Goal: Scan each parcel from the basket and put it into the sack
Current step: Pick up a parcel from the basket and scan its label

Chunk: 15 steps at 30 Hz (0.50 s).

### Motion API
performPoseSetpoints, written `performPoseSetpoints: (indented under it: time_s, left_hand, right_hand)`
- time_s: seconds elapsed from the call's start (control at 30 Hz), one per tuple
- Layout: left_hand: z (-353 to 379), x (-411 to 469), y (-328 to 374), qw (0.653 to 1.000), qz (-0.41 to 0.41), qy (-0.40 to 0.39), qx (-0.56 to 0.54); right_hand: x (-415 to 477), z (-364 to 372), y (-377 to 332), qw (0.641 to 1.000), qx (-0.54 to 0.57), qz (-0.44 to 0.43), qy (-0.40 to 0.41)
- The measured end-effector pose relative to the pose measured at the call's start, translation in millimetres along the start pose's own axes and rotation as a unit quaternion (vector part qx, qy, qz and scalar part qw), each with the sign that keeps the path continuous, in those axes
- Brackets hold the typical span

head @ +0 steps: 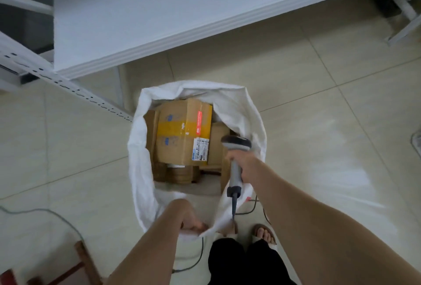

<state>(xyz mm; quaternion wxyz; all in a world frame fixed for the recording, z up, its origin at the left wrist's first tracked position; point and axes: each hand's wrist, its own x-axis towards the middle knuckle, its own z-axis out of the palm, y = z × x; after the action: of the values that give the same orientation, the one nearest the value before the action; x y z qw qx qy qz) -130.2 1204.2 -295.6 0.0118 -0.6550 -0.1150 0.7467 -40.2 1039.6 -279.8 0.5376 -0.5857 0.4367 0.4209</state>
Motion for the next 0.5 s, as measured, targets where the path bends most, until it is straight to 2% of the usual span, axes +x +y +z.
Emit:
performPoseSetpoints:
  time_s: [0.07,0.1,0.2,0.23,0.5]
  left_hand:
    - [-10,2,-3,0.998,0.013,0.019,-0.065]
    - [-21,6,-3,0.992,0.035,0.066,-0.106]
    - [-53,12,4,0.934,0.087,0.288,-0.19]
    - [-61,12,8,0.917,0.093,0.333,-0.201]
    - [-80,-31,18,0.882,0.098,0.391,-0.242]
  right_hand:
    - [7,0,18,0.999,-0.028,0.016,0.0]
    - [8,0,22,0.999,-0.035,0.012,-0.003]
    - [6,5,15,0.999,-0.039,-0.033,0.011]
    - [5,8,13,0.998,-0.041,-0.045,0.01]
    - [-20,6,9,0.994,0.005,-0.112,0.019]
